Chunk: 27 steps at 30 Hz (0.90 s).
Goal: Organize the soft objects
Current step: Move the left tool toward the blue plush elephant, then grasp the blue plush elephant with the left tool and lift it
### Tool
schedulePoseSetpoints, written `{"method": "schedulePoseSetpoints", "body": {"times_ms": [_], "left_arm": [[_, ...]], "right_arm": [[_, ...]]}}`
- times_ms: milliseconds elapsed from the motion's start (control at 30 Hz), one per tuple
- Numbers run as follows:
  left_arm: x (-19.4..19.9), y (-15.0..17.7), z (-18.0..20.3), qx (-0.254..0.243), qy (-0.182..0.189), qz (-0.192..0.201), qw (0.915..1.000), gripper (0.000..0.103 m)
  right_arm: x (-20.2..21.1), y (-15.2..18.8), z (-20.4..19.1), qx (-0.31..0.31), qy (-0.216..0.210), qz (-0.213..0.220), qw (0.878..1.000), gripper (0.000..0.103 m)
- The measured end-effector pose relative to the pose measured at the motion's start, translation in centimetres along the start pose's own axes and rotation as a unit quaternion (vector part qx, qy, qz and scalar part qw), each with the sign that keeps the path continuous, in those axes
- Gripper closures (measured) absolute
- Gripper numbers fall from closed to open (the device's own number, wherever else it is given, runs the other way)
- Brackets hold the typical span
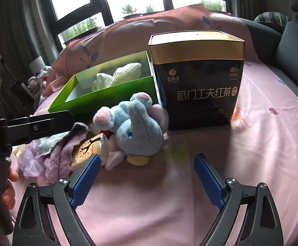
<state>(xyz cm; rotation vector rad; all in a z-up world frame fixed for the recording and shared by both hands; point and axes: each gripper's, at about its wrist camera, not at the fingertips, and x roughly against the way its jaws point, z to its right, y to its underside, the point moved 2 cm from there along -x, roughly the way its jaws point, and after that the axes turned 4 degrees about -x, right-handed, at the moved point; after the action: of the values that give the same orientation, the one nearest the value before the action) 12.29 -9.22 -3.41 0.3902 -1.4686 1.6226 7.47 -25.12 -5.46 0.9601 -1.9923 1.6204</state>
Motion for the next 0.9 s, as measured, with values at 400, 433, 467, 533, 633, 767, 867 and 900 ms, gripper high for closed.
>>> {"method": "schedulePoseSetpoints", "body": {"times_ms": [400, 433, 467, 533, 633, 767, 867, 900], "left_arm": [[-5.0, -2.7, 0.8, -0.015, 0.036, -0.034, 0.9987, 0.024], [-5.2, -2.7, 0.9, -0.015, 0.04, -0.036, 0.9984, 0.027], [-5.4, -2.7, 0.9, -0.015, 0.043, -0.038, 0.9982, 0.027], [-5.7, -2.5, 0.9, -0.018, 0.044, -0.044, 0.9979, 0.028], [-6.3, -2.4, 0.9, -0.019, 0.051, -0.053, 0.9971, 0.046], [-6.5, -2.3, 0.7, -0.019, 0.047, -0.054, 0.9973, 0.052], [-5.9, -2.3, 0.4, -0.018, 0.05, -0.051, 0.9973, 0.058], [-5.5, -2.2, 0.5, -0.02, 0.051, -0.048, 0.9974, 0.059]], "right_arm": [[-4.1, -1.1, 0.6, -0.013, -0.03, -0.022, 0.999, 0.011], [-4.3, -1.1, 0.6, -0.015, -0.032, -0.023, 0.999, 0.011], [-4.5, -1.2, 0.7, -0.016, -0.034, -0.025, 0.999, 0.011], [-4.9, -1.3, 0.8, -0.019, -0.037, -0.028, 0.999, 0.021], [-5.4, -1.2, 0.9, -0.023, -0.05, -0.036, 0.998, 0.03], [-5.7, -1.5, 0.5, -0.021, -0.072, -0.038, 0.996, 0.044], [-5.4, -1.6, 0.6, -0.027, -0.084, -0.036, 0.995, 0.048], [-5.1, -1.5, 0.6, -0.028, -0.089, -0.034, 0.995, 0.05]]}}
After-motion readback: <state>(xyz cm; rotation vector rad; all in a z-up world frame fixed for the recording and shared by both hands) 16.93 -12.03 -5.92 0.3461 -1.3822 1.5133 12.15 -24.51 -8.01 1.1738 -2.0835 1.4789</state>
